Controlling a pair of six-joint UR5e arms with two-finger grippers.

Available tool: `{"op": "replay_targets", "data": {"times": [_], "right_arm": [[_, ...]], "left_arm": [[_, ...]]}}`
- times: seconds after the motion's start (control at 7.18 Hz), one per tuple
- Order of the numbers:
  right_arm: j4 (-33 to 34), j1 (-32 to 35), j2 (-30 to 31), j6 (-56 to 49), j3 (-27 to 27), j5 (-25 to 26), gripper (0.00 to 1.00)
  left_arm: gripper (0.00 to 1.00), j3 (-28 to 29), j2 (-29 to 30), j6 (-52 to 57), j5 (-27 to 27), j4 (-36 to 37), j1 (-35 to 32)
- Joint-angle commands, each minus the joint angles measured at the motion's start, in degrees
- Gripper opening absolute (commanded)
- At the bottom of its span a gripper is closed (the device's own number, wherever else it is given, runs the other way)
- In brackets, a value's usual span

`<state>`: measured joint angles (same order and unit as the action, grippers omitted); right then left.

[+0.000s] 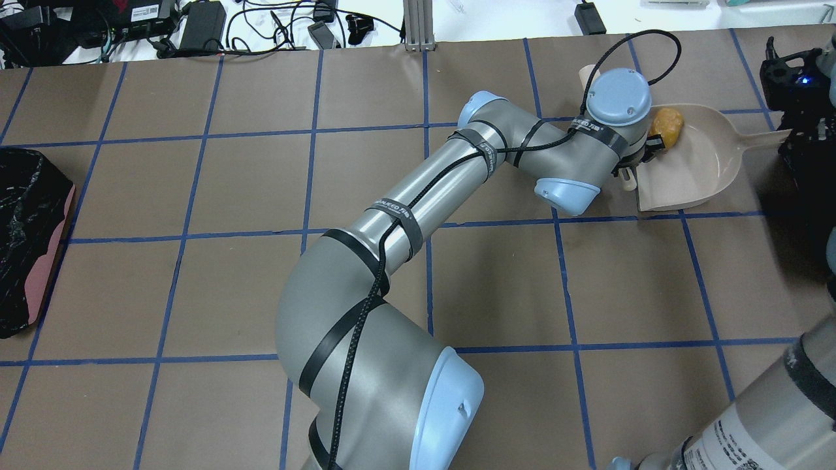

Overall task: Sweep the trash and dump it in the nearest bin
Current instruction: 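Sweep the trash into the dustpan with the left gripper's brush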

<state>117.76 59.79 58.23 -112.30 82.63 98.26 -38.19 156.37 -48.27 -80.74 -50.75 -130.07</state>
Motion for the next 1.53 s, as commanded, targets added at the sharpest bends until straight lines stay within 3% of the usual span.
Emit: {"op": "replay_targets", "data": {"times": [0.0, 0.56, 1.39], "right_arm": [[-0.16, 0.24, 0.04, 0.93, 0.16, 0.09, 0.0], [-0.34, 0.24, 0.04, 1.03, 0.42, 0.0, 0.0], [-1.92, 0.24, 0.57, 0.94, -0.02, -1.49, 0.0]], "left_arm": [[0.0, 0.21, 0.08, -0.15, 0.32, 0.83, -3.25], [0.0, -0.3, -2.72, -5.16, 2.86, 1.54, -6.25], [0.0, -7.51, -9.49, -6.2, 4.71, 0.66, -2.3]]}}
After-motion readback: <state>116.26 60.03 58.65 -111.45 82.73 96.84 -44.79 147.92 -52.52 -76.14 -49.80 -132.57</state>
